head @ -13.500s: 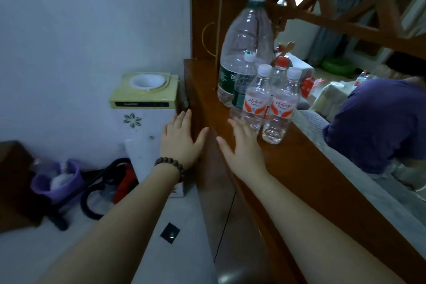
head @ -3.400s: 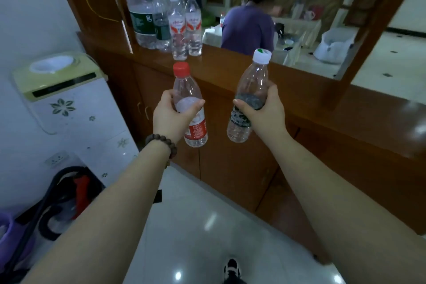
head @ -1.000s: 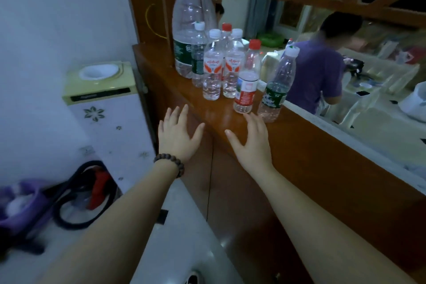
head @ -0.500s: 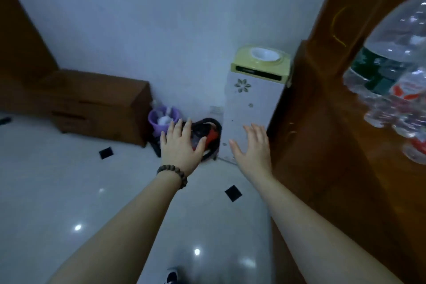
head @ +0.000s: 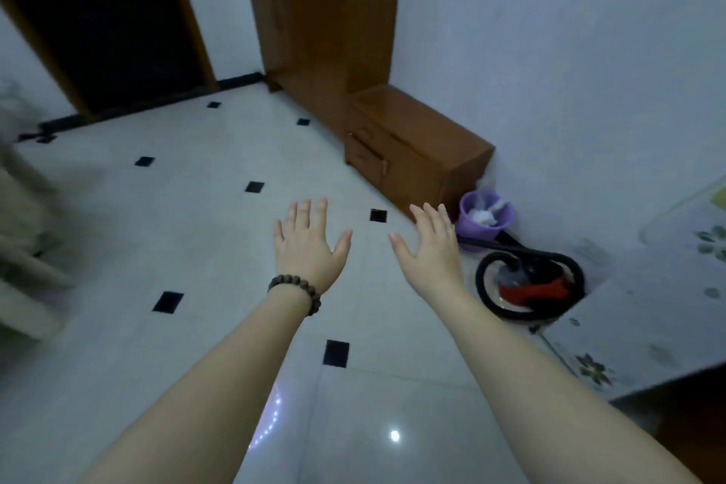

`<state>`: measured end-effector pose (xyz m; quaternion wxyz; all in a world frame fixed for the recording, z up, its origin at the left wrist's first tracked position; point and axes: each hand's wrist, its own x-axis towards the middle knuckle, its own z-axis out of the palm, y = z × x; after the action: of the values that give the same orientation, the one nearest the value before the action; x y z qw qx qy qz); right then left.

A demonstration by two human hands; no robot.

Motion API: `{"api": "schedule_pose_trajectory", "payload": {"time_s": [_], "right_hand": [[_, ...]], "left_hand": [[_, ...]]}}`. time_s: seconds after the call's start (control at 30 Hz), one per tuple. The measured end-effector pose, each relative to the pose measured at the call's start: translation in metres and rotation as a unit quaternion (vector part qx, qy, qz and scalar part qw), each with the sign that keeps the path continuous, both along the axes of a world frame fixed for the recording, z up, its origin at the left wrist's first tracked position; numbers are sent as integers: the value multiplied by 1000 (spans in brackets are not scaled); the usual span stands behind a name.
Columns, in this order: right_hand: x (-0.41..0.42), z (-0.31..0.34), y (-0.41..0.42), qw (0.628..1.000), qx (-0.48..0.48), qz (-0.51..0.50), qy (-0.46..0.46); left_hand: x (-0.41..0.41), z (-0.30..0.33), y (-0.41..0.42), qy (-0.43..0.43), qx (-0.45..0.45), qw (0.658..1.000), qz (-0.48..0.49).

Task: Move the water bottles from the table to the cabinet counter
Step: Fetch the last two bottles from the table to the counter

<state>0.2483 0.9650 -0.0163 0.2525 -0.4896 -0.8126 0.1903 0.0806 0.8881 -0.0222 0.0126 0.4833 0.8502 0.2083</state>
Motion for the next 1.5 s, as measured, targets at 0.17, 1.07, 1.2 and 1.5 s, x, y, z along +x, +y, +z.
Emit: {"api": "schedule_pose_trajectory", "payload": {"time_s": [0.17,1.07,1.2,1.5], "right_hand": [[-105,-3,-42,995,-6,104,-5],[-590,4,-352,876,-11,483,-13],[-657,3,-340,870,-14,492,-14],[-849,2,-287,844,-22,536,-22]], "left_hand": [[-87,-3,-76,-11,-1,994,108],[-438,17,-493,1,24,852,524],[-497,8,-484,-1,15,844,536],[-666,10,-431,-2,0,811,585]]}}
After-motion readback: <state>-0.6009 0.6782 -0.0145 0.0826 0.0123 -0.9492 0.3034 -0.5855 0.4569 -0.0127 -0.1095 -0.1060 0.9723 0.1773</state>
